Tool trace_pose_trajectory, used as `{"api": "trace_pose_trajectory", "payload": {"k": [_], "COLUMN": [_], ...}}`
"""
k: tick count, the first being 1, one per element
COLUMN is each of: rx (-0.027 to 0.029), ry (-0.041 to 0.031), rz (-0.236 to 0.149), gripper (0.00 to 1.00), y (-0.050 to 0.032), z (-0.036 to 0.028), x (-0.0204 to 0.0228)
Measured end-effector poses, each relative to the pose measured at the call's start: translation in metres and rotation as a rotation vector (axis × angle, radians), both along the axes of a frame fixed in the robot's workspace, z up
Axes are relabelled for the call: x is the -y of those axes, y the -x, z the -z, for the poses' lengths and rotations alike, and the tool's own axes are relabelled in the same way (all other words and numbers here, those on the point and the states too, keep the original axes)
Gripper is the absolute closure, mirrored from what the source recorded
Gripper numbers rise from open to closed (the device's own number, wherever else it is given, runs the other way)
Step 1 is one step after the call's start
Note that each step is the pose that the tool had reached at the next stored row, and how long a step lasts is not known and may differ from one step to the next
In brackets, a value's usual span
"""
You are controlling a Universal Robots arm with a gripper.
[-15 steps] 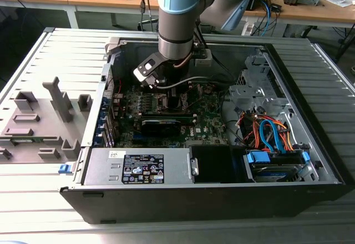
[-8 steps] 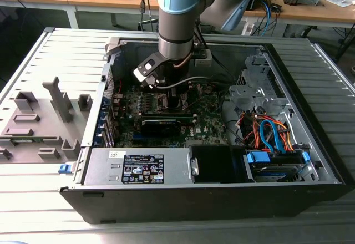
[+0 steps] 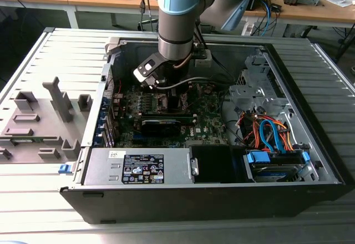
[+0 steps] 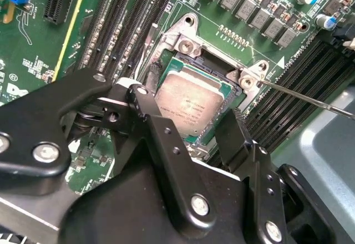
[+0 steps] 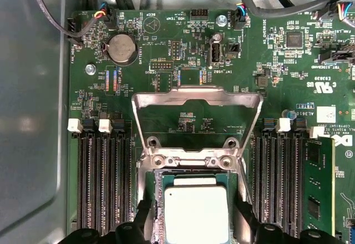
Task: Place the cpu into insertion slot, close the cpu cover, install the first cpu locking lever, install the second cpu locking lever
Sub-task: 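Place the cpu into insertion slot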
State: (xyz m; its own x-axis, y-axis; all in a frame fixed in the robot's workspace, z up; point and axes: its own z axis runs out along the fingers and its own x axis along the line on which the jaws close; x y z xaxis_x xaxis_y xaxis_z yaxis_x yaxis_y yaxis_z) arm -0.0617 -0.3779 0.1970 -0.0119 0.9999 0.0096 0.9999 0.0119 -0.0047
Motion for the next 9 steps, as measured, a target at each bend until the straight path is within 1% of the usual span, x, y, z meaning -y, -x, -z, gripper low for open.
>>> {"api": "trace_pose_trajectory", "payload": {"k": [6,9], "rx": [-0.0001,0.0000], "ry": [0.0002,0.0000], "rz": [0.001,0.001], "gripper": [0.32,0.32], "y": [0.0000,0.0001], "z": [-0.0016,-0.0019], "x": [0.0000,-0.0016]}}
